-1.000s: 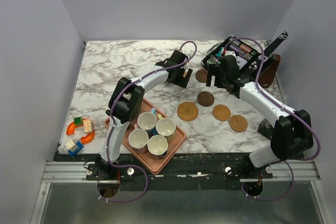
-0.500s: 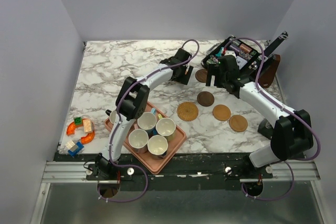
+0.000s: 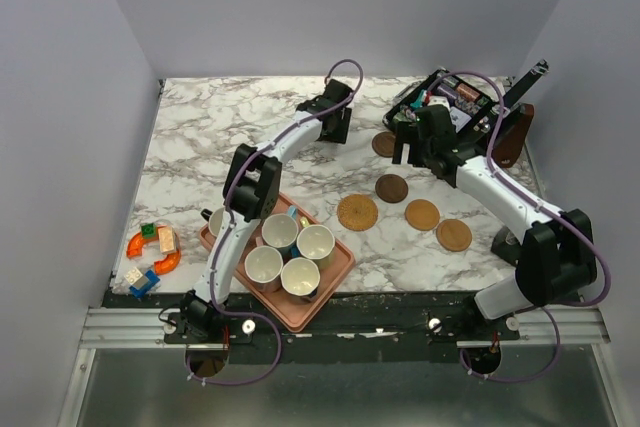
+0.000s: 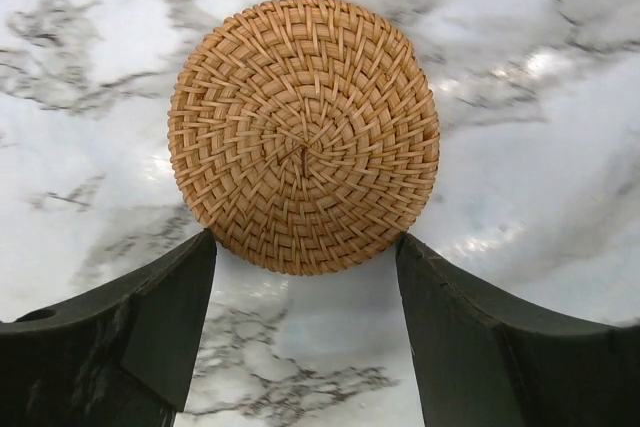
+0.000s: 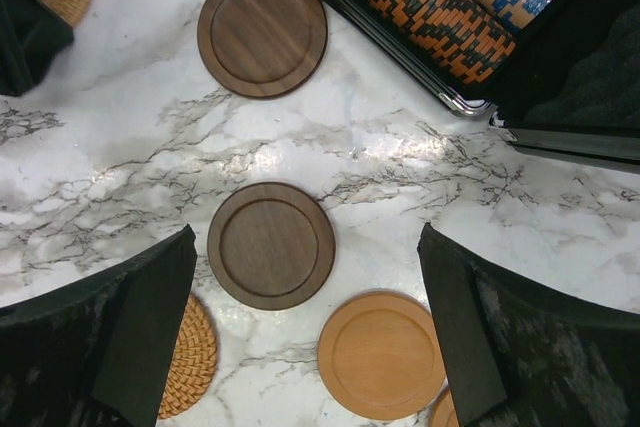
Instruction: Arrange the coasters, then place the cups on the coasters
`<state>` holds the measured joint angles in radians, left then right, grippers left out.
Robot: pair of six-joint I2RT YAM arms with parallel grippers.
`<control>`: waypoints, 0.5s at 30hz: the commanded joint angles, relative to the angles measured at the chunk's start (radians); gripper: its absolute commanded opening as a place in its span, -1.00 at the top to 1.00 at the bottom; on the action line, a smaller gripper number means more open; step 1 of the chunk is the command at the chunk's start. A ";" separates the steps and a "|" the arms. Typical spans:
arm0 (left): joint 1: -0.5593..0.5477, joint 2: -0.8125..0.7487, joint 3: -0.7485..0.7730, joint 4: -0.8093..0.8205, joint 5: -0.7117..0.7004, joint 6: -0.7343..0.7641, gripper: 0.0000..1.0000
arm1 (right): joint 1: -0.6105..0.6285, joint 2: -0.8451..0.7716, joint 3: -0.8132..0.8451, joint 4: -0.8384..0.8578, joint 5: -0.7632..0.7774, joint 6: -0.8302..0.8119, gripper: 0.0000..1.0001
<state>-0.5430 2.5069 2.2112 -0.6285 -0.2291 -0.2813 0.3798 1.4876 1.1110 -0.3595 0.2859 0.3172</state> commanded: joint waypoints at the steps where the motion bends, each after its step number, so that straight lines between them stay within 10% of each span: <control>1: 0.063 0.063 0.024 -0.080 -0.037 -0.035 -0.55 | -0.001 0.049 0.032 0.001 0.007 -0.003 -1.00; 15: 0.077 -0.008 0.050 -0.020 0.042 0.017 -0.98 | -0.027 0.350 0.285 -0.090 -0.093 -0.026 -1.00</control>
<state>-0.4595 2.5362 2.2623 -0.6304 -0.2237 -0.2844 0.3759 1.7641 1.3083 -0.3992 0.2356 0.2913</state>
